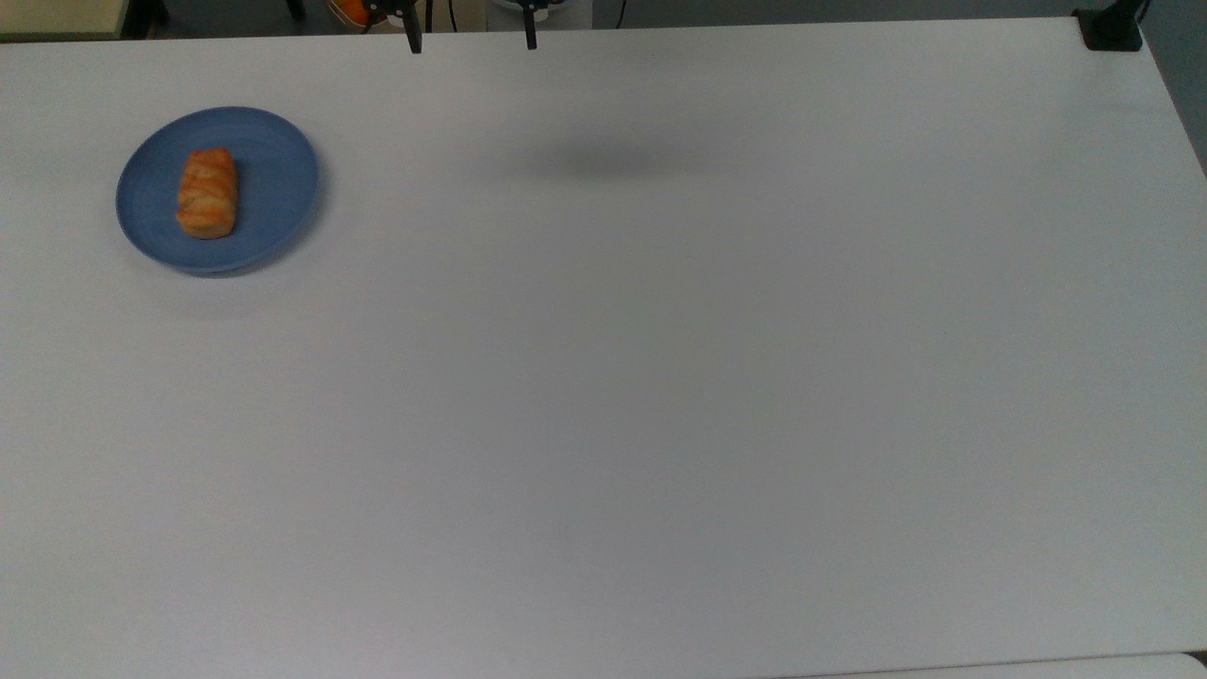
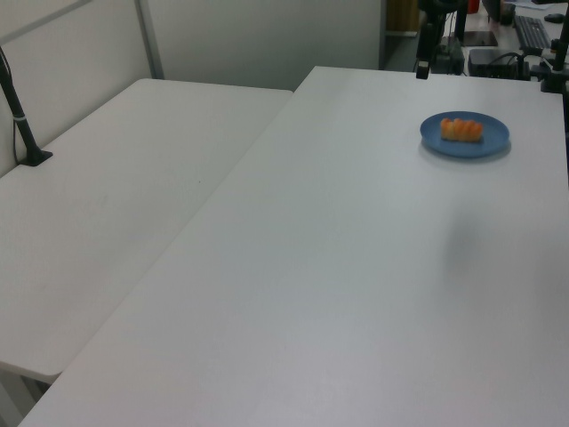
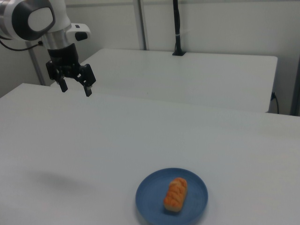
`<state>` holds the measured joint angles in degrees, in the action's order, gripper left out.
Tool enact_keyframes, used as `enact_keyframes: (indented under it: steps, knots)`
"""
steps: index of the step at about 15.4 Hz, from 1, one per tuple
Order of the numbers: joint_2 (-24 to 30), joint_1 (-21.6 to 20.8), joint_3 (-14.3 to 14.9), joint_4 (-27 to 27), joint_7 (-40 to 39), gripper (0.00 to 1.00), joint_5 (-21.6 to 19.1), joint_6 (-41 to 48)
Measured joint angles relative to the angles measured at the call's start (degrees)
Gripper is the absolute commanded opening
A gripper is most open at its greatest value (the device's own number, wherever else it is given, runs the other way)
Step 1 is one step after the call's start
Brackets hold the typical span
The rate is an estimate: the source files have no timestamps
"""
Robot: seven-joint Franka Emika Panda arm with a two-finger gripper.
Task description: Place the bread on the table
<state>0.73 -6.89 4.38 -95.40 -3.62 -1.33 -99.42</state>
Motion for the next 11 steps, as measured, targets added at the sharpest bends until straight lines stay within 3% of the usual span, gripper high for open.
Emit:
enact_keyframes:
  steps: [11]
  knots:
    - [0.1, -0.1, -0.2, 0.0, 0.0, 1.00, 0.0, 2.5]
